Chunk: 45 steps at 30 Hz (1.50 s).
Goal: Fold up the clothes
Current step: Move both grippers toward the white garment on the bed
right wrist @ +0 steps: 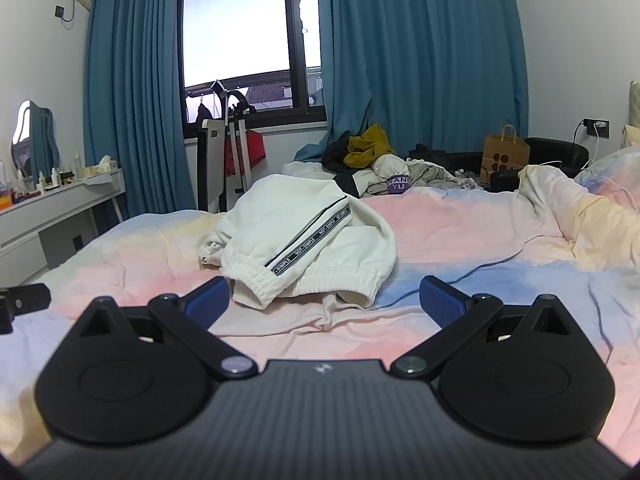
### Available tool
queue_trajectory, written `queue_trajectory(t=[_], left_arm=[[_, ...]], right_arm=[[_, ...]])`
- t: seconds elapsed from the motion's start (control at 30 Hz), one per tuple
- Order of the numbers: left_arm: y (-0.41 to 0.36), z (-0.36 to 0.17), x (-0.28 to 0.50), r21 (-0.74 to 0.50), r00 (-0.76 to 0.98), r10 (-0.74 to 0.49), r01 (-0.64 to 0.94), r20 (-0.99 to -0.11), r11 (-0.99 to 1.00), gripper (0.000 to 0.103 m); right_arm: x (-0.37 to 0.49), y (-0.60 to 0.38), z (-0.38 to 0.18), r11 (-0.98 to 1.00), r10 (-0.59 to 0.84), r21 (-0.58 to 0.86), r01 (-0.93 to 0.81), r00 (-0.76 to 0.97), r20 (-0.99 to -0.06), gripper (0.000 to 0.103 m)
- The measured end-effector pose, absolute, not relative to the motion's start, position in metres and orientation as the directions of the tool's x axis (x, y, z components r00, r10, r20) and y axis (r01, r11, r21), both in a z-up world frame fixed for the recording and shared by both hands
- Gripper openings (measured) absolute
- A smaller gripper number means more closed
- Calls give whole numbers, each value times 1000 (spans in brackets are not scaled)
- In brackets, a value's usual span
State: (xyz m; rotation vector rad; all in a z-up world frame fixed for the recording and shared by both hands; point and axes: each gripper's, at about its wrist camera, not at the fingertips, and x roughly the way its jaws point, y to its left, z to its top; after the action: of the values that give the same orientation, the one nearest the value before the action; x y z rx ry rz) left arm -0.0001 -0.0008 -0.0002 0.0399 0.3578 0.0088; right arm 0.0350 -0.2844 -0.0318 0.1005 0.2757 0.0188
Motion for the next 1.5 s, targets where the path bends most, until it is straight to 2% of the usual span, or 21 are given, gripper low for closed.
queue_trajectory(t=[0.23, 0.57, 0.8, 0.97, 1.13, 1.23, 1.33, 1.5], left_arm=[[-8, -3, 2, 53, 933, 17, 2, -358, 999, 103], [7, -6, 4, 3, 929, -20, 22, -368, 1000, 103], [18, 2, -1, -42, 940, -29, 16, -341, 999, 103], [30, 5, -6, -58, 939, -21, 1, -344, 998, 103], [26, 5, -4, -31, 935, 7, -19, -356, 999, 103], [19, 0, -2, -12, 934, 10, -15, -356, 1000, 103], [12, -7, -1, 6, 944, -11, 13, -330, 1000, 103], [-3, -17, 21, -30, 931, -93, 88, -352, 996, 101]], right_arm=[[34, -287, -34, 994, 28, 111, 2, 963, -267, 103], [29, -280, -32, 991, 14, 134, 19, 971, -237, 103], [44, -270, -21, 991, -28, 118, 66, 955, -296, 103], [63, -256, 17, 992, -72, 66, 104, 925, -374, 103], [75, -248, 37, 991, -94, 59, 123, 928, -360, 103], [86, -254, 32, 992, -63, 78, 98, 929, -364, 103], [85, -269, 13, 990, -96, 70, 124, 943, -320, 103], [85, -293, -26, 979, -72, 145, 143, 909, -411, 103]])
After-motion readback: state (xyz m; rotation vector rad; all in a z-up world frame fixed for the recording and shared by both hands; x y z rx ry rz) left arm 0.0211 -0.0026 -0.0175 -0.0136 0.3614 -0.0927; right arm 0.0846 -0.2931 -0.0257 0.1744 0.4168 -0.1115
